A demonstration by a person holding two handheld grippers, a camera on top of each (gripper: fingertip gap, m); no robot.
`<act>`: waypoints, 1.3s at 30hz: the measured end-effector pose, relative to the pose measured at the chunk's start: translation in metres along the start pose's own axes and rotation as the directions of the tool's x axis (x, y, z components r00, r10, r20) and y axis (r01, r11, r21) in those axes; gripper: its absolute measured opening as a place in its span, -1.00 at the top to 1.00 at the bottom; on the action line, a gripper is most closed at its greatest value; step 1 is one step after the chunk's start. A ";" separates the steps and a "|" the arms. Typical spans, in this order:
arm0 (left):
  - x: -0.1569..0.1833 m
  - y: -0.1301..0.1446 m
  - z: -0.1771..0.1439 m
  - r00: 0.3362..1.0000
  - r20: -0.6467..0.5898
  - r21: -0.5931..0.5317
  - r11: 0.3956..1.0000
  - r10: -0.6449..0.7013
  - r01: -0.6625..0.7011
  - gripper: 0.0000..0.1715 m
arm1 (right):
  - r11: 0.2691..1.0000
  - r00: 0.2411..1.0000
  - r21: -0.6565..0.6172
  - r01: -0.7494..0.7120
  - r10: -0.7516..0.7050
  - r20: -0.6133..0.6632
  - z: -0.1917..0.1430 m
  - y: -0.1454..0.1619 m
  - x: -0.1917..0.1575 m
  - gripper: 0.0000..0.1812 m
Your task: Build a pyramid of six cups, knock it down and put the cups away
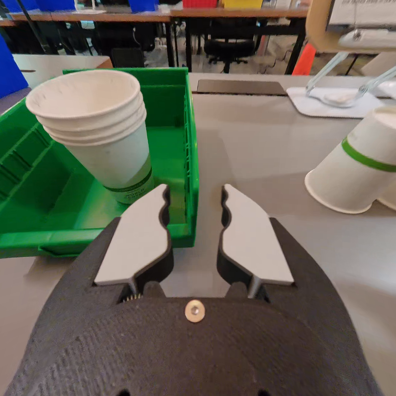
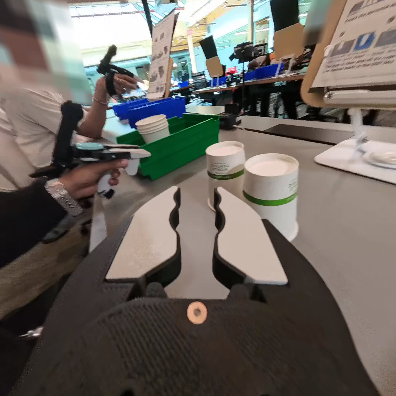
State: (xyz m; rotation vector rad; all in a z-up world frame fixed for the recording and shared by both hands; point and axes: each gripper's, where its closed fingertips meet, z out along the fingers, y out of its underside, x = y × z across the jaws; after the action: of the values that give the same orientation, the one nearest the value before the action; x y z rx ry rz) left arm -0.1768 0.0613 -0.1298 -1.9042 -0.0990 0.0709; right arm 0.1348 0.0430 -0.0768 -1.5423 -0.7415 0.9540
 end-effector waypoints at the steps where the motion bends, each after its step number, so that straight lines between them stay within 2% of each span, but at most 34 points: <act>1: -0.003 0.002 0.001 1.000 0.004 -0.005 1.000 0.015 -0.015 0.63 | 1.000 0.999 0.003 -0.031 0.031 0.027 0.002 0.000 -0.003 0.67; 2: -0.005 0.002 0.001 0.999 0.011 0.005 0.999 0.032 -0.032 0.85 | 0.999 0.998 -0.003 -0.051 0.051 0.043 0.004 0.003 -0.003 0.68; 3: -0.002 0.001 0.000 0.999 -0.008 0.009 0.999 0.050 -0.050 0.93 | 0.998 0.997 -0.019 -0.061 0.062 0.044 0.005 0.007 -0.001 0.69; 5: -0.003 0.002 -0.001 0.998 0.001 -0.015 0.998 0.061 -0.061 0.93 | 0.996 0.997 -0.049 -0.070 0.071 0.037 0.005 0.012 0.003 0.68; 13: -0.009 0.005 -0.010 0.998 0.014 -0.032 0.998 0.056 -0.056 0.95 | 0.993 0.993 -0.017 -0.114 0.115 0.040 0.003 0.005 0.007 0.72; 18: -0.008 0.006 -0.014 0.999 -0.009 -0.016 0.999 0.040 -0.040 0.94 | 0.997 0.995 -0.041 -0.069 0.072 0.063 0.011 0.010 -0.001 0.71; 20: -0.007 0.001 -0.017 0.999 -0.023 0.022 0.999 0.029 -0.028 0.75 | 0.997 0.995 -0.058 -0.046 0.051 0.083 0.014 0.012 -0.007 0.70; 23: 0.006 -0.012 -0.022 0.985 -0.162 0.094 0.992 -0.064 0.080 0.36 | 0.991 0.983 -0.120 -0.051 0.072 0.172 0.017 0.017 -0.028 0.61; 25: 0.006 -0.026 -0.030 0.952 -0.260 0.150 0.968 -0.160 0.203 0.25 | 0.989 0.964 -0.122 -0.085 0.113 0.242 0.019 0.013 -0.047 0.60; 27: -0.011 -0.043 -0.043 0.911 -0.307 0.226 0.909 -0.275 0.351 0.23 | 0.990 0.956 -0.125 -0.059 0.092 0.280 0.027 0.010 -0.065 0.59; 30: -0.060 -0.052 -0.057 0.831 -0.276 0.323 0.767 -0.484 0.554 0.27 | 0.980 0.949 -0.144 0.138 -0.089 0.303 0.055 0.012 -0.089 0.53; 32: -0.090 -0.047 -0.063 0.773 -0.248 0.364 0.683 -0.585 0.634 0.29 | 0.942 0.915 -0.138 0.307 -0.252 0.315 0.084 0.009 -0.106 0.49; 35: -0.113 -0.034 -0.064 0.733 -0.190 0.356 0.650 -0.653 0.671 0.32 | 0.832 0.803 -0.103 0.546 -0.484 0.348 0.143 -0.001 -0.137 0.46; 37: -0.119 -0.033 -0.064 0.736 -0.174 0.354 0.656 -0.654 0.667 0.32 | 0.674 0.652 -0.091 0.733 -0.657 0.377 0.183 -0.001 -0.158 0.45; 39: -0.121 -0.034 -0.062 0.750 -0.168 0.342 0.676 -0.639 0.652 0.34 | 0.489 0.468 -0.044 0.871 -0.801 0.373 0.222 -0.007 -0.174 0.54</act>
State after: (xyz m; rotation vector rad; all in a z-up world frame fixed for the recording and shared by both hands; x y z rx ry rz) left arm -0.2922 0.0017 -0.0773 -1.3794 -0.6913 -0.4059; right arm -0.1428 -0.0009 -0.0508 -0.9525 -1.7056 0.3148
